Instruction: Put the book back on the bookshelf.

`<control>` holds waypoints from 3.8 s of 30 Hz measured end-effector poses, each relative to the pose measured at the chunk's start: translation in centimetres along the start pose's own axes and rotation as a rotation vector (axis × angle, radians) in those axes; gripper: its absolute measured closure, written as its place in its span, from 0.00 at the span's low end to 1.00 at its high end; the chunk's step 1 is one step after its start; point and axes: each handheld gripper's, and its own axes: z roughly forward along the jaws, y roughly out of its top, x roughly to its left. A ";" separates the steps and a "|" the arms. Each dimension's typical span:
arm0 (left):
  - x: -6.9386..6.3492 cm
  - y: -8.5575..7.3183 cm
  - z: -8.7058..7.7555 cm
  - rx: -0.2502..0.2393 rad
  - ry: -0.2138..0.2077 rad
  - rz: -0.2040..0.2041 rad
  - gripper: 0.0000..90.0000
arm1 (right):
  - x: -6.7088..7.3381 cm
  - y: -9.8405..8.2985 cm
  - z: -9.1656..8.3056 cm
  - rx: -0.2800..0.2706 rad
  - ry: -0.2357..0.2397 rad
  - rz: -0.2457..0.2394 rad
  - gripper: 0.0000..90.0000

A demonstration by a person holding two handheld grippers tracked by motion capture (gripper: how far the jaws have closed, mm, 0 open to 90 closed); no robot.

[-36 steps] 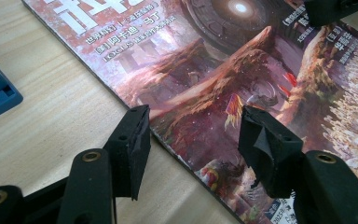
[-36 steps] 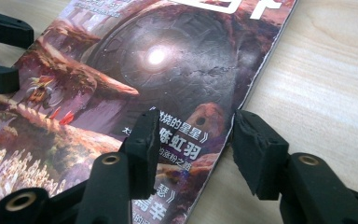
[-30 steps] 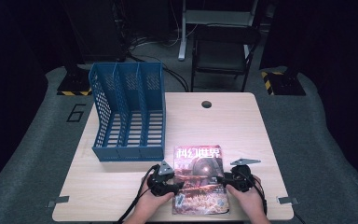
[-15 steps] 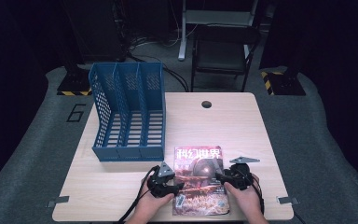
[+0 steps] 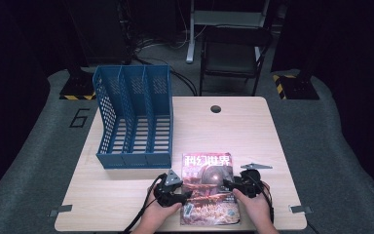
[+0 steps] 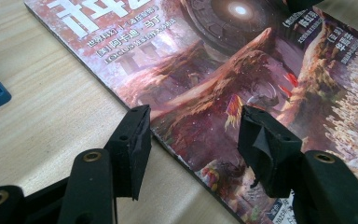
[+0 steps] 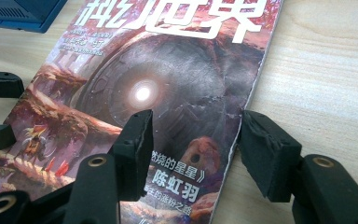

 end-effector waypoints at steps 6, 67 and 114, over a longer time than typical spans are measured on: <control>0.0 0.0 0.0 0.002 -0.002 0.009 0.49 | 0.1 0.0 0.0 -0.001 -0.008 0.009 0.52; 0.1 -0.8 -0.1 -0.054 -0.007 -0.004 0.49 | -1.0 0.5 0.4 0.063 0.206 0.038 0.74; 2.7 1.9 0.8 -0.041 -0.076 -0.130 0.36 | 1.5 -0.2 -3.6 -0.185 0.283 -0.128 0.97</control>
